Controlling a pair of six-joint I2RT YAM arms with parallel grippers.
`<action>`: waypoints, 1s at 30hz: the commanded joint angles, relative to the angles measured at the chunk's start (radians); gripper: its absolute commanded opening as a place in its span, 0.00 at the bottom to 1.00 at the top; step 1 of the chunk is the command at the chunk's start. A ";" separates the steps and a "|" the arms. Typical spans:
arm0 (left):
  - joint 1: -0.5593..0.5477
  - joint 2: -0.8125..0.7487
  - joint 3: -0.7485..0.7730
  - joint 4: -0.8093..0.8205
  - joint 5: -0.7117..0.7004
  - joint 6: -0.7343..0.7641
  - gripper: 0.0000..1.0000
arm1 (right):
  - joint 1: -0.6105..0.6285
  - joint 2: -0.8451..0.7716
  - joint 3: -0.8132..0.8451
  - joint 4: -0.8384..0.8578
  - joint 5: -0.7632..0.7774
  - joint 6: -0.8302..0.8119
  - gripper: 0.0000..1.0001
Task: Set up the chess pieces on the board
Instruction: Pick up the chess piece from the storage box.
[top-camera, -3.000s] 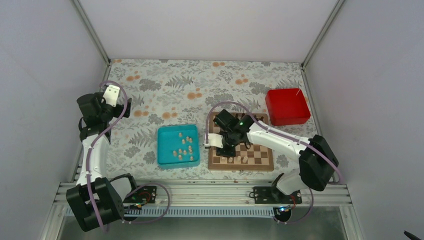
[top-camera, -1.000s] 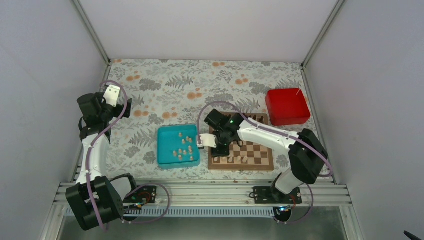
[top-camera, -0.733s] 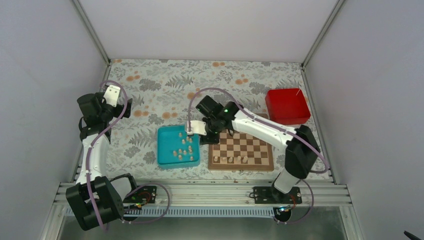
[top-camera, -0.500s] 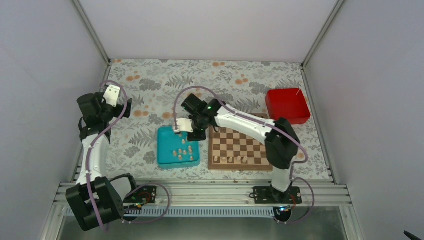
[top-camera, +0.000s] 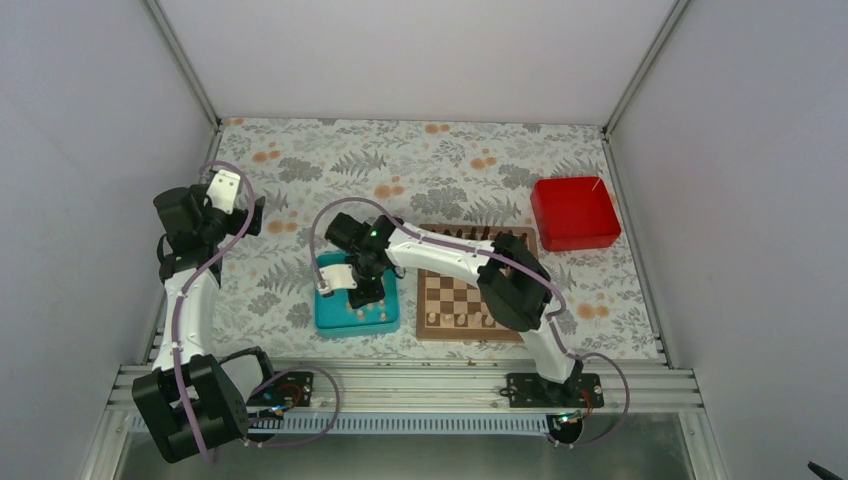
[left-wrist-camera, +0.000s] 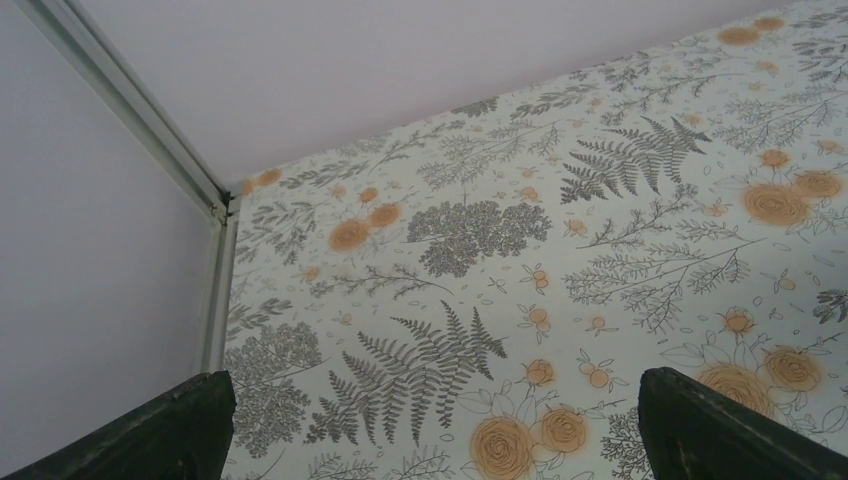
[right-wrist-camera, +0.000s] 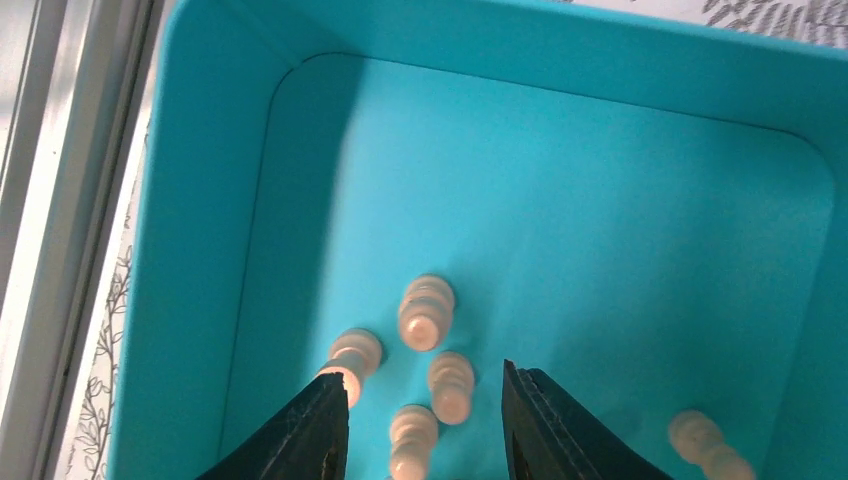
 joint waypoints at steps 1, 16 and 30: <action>0.005 -0.005 -0.004 0.014 0.034 0.007 1.00 | 0.010 0.018 0.022 -0.035 -0.043 -0.026 0.42; 0.011 -0.014 -0.004 0.012 0.038 0.004 1.00 | 0.032 0.089 0.062 0.000 -0.050 -0.017 0.42; 0.018 -0.012 -0.005 0.009 0.053 0.007 1.00 | 0.038 0.108 0.082 -0.014 -0.027 -0.014 0.12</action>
